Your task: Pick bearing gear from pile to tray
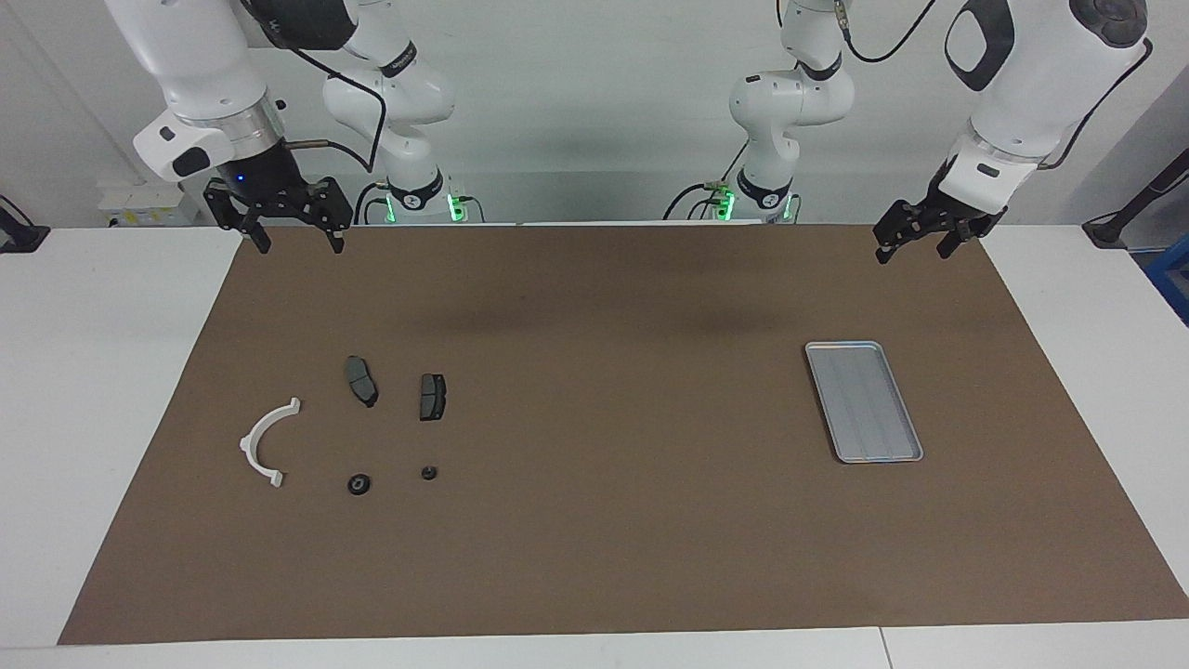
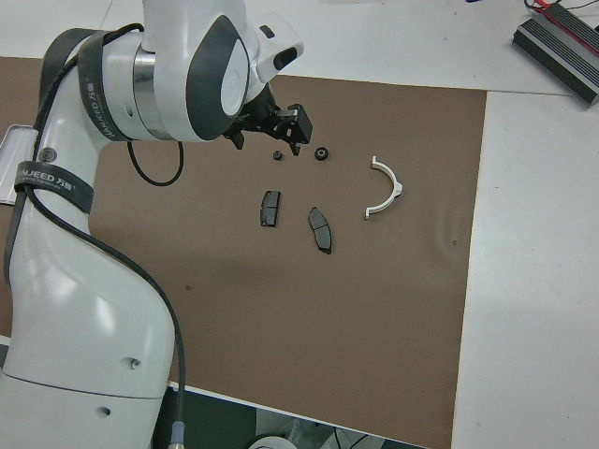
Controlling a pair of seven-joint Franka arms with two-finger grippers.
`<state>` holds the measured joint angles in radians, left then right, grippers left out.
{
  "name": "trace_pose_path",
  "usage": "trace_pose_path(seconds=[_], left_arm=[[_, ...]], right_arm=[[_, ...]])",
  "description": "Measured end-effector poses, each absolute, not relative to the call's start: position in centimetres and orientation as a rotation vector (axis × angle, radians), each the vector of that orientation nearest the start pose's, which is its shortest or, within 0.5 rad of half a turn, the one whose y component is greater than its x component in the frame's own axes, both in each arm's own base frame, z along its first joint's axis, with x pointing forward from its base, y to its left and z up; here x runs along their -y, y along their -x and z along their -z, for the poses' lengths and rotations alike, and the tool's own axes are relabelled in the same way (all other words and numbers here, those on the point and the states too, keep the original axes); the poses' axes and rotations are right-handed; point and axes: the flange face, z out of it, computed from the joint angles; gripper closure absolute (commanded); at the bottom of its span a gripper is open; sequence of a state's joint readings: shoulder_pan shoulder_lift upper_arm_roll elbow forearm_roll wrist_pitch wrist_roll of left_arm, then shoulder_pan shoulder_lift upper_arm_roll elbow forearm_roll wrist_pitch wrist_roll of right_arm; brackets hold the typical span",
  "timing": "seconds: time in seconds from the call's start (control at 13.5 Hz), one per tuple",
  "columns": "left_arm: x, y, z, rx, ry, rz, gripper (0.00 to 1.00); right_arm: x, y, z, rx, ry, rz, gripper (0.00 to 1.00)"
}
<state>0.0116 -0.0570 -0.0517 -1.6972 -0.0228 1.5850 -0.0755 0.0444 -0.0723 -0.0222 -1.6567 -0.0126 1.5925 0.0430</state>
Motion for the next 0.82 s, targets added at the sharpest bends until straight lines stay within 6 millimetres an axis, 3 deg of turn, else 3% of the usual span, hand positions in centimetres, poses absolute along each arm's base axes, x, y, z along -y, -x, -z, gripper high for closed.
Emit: trace_pose_path(seconds=[0.45,0.82], left_arm=[[2.5,-53.5,-59.7,0.058,3.156,-0.089,0.00],[2.5,-53.5,-59.7,0.058,3.156,-0.089,0.00]], right_arm=[[-1.0,-53.3,-62.6,-0.032,3.152,0.015,0.00],[-1.0,-52.8,-63.8,-0.032,3.151,0.052,0.00]])
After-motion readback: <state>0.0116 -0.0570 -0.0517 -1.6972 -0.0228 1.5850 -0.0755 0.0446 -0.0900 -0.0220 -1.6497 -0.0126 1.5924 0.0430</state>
